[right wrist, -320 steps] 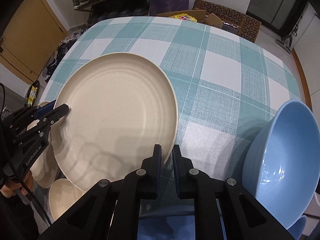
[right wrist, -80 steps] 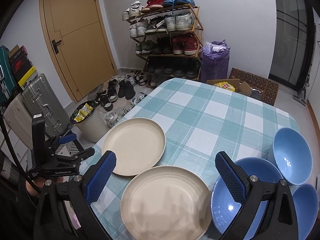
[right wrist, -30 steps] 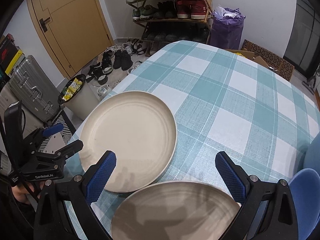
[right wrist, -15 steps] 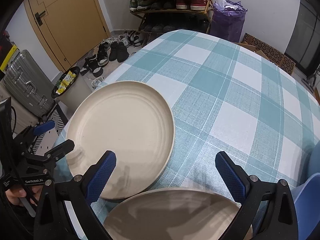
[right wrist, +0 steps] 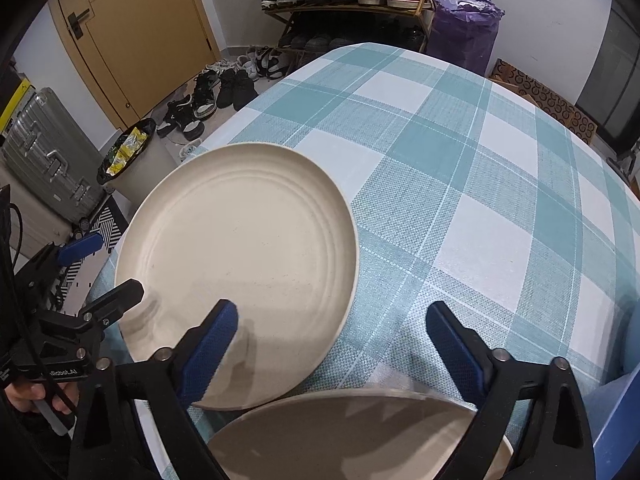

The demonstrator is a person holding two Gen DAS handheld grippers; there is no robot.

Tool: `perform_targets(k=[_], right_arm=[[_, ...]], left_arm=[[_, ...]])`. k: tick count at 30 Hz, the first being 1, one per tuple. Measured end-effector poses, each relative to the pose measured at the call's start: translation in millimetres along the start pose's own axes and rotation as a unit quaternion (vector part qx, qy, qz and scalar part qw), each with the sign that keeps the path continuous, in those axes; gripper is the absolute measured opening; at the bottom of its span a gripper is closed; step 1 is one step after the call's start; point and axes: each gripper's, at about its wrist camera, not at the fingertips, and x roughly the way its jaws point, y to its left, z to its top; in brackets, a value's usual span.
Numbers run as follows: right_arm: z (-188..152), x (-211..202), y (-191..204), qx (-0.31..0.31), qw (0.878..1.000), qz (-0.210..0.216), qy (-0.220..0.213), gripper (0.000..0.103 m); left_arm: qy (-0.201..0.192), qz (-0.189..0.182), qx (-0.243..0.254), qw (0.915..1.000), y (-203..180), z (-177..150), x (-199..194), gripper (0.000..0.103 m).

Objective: Organize plates and bowls
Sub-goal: 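Close the left gripper on the plate rim while the right gripper closes on it too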

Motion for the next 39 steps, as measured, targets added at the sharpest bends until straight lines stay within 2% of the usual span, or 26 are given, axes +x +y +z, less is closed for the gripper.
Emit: perform_targets(k=[3, 6, 11, 12, 22, 28, 32, 37, 39], right_arm=[[-0.2, 3.0, 1.1, -0.001, 1.0, 0.007, 0.004, 0.077], [-1.1, 4.4, 2.3, -0.004, 1.0, 0.007, 0.004, 0.072], [-3.3, 6.2, 4.2, -0.007, 1.0, 0.011, 0.006, 0.063], [-3.4, 6.5, 4.2, -0.007, 1.0, 0.011, 0.007, 0.061], [-5.2, 4.9, 7.5, -0.013, 1.0, 0.01, -0.001, 0.053], [-7.0, 3.9, 8.9, -0.016, 1.0, 0.013, -0.003, 0.052], [-7.7, 4.0, 10.3, -0.018, 1.0, 0.015, -0.003, 0.051], [-8.7, 4.4, 11.0, -0.021, 1.0, 0.016, -0.003, 0.048], [-8.9, 4.4, 9.9, -0.019, 1.0, 0.014, -0.002, 0.043]], left_arm=[[0.002, -0.008, 0.0, 1.0, -0.3, -0.3, 0.1, 0.09], [0.001, -0.009, 0.004, 0.9999, -1.4, -0.9, -0.1, 0.086], [0.003, -0.019, 0.002, 0.9998, -0.5, -1.6, -0.8, 0.07], [0.004, -0.021, 0.002, 0.9998, -0.3, -1.5, -0.8, 0.064], [-0.005, -0.028, -0.013, 0.9995, 6.2, -2.2, -7.6, 0.044], [-0.015, -0.035, -0.017, 0.9991, 8.5, -3.4, -13.4, 0.039], [-0.006, -0.036, -0.008, 0.9993, 4.2, -2.5, -8.0, 0.036], [0.0, -0.04, -0.003, 0.9992, 0.3, -3.4, -3.0, 0.027], [0.0, -0.039, 0.001, 0.9992, -1.5, -3.9, -1.9, 0.024]])
